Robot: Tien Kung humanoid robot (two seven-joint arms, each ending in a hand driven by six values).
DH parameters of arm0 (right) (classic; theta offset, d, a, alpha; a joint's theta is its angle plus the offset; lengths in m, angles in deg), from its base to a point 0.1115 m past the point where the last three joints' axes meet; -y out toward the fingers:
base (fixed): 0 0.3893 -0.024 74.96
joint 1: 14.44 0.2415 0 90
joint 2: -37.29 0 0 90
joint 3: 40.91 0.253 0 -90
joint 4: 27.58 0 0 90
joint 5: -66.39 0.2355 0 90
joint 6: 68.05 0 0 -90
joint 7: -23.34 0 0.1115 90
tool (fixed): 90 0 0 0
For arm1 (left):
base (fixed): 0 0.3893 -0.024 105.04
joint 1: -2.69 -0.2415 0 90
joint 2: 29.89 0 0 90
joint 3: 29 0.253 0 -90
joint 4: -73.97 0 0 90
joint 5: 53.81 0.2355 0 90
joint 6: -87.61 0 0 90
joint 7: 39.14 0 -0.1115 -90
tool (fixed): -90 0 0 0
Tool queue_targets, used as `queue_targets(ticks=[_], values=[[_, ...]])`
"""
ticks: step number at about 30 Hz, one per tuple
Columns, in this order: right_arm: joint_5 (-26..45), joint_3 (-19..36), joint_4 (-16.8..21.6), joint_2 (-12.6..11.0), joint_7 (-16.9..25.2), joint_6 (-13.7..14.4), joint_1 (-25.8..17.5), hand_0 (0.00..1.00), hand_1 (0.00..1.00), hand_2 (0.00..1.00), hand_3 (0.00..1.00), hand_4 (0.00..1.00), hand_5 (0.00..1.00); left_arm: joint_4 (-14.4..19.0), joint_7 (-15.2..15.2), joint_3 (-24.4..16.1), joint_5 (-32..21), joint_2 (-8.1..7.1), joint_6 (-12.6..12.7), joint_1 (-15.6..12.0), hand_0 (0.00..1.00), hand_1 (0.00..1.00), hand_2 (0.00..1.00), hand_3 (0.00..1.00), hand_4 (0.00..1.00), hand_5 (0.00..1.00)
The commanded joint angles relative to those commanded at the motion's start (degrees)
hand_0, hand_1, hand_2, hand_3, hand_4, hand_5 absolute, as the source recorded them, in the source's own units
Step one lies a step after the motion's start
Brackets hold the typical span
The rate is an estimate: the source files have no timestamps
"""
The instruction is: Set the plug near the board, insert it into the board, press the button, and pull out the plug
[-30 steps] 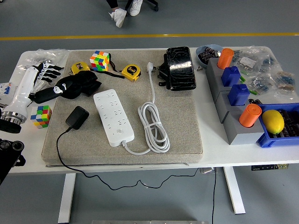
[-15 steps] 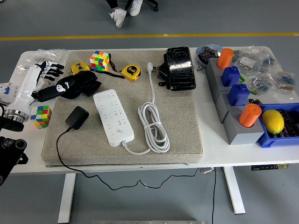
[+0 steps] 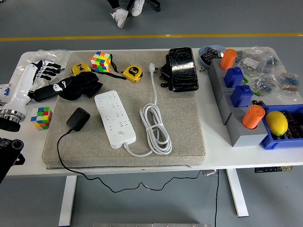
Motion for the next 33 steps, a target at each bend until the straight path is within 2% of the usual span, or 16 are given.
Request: queue_targets(ticks=[9,16,33], values=[[-0.07,0.73,0.02,0.32,-0.02,-0.03,0.41,0.567,0.659,0.664,0.547,0.924,0.476,0.41,0.05,-0.48,0.05,-0.02,0.03,0.53,0.479,0.574,0.579,0.603,0.902,0.395],[-0.08,1.28,-0.09,0.56,0.0,-0.05,-0.18,0.568,0.66,0.664,0.545,0.924,0.476,0.61,0.2,-2.06,0.41,0.53,-0.74,-0.17,0.479,0.575,0.579,0.605,0.902,0.395],[-0.38,3.06,0.04,0.9,0.16,0.19,-0.89,0.568,0.66,0.664,0.545,0.924,0.477,0.72,0.43,-1.54,0.45,0.75,-0.9,-0.58,0.478,0.576,0.579,0.602,0.901,0.396]])
